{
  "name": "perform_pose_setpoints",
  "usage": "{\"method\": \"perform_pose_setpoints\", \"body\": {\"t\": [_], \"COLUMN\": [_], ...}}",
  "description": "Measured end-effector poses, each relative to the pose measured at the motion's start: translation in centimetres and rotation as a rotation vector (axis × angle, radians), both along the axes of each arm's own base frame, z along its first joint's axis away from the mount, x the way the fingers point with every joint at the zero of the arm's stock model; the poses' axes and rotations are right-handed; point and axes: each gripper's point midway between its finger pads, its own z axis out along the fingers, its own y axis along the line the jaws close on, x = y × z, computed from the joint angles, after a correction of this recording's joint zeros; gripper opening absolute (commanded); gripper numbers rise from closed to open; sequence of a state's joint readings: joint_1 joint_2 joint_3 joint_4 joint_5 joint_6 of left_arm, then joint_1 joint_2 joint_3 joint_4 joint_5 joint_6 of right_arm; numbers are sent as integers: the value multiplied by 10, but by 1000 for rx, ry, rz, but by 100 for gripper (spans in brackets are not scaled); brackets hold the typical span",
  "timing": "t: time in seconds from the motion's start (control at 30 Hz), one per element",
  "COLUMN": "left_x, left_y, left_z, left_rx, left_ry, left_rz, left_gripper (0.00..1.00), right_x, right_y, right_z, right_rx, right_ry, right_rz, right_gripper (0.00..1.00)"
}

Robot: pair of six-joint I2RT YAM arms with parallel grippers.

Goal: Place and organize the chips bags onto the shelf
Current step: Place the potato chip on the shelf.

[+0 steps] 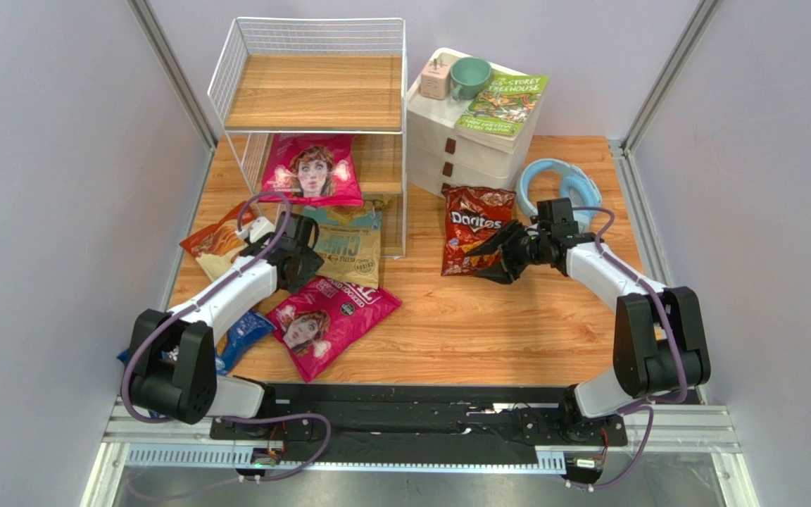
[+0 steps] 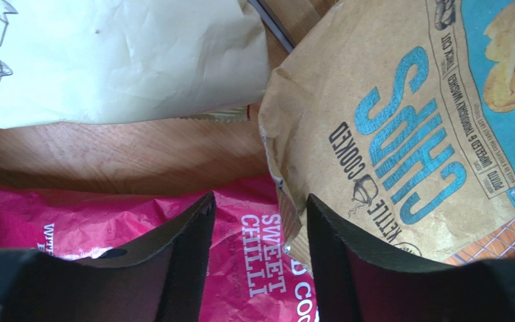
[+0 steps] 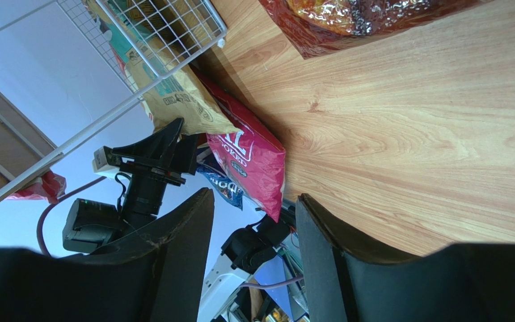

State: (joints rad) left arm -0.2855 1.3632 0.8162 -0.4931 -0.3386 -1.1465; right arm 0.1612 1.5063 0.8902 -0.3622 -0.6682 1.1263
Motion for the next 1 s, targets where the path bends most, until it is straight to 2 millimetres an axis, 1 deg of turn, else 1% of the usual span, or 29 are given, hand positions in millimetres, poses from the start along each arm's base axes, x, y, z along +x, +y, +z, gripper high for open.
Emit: {"method": "perform_pose_setpoints", "body": {"t": [0.17,0.33,0.4,0.43,0.5,0.53,0.6,0.7,0.73,0.87,1.0], "left_x": [-7,-8,-5,-4,0,1,5,8,8,8,1], "left_y": [3,5,5,5,5,5,5,7,9,16,25], "left_z": [-6,-13,-18,-20,-24,-24,-24,-20,-18,-12,-6], "left_rx": [6,0,-7,-10,-20,-24,-28,-21,-15,13,24], "left_ry": [7,1,-7,-9,-18,-24,-39,-51,-50,-52,-55], "left_rz": [10,40,61,69,91,99,112,138,142,183,251], "left_gripper": [59,57,52,46,40,29,13,8,5,0,0], "right_x": [3,2,0,-2,-7,-8,-10,-12,-12,-15,-15], "right_y": [1,1,1,1,0,0,-1,-1,-1,-2,-2], "right_z": [0,0,0,-1,-4,-4,-6,-7,-7,-9,-9], "right_rx": [2,-2,-4,-7,-15,-17,-21,-24,-25,-25,-23], "right_ry": [2,-5,0,6,21,25,30,41,42,45,46], "right_rz": [5,18,25,29,39,41,47,50,50,49,46], "right_gripper": [53,53,53,53,53,53,53,53,53,53,53]}}
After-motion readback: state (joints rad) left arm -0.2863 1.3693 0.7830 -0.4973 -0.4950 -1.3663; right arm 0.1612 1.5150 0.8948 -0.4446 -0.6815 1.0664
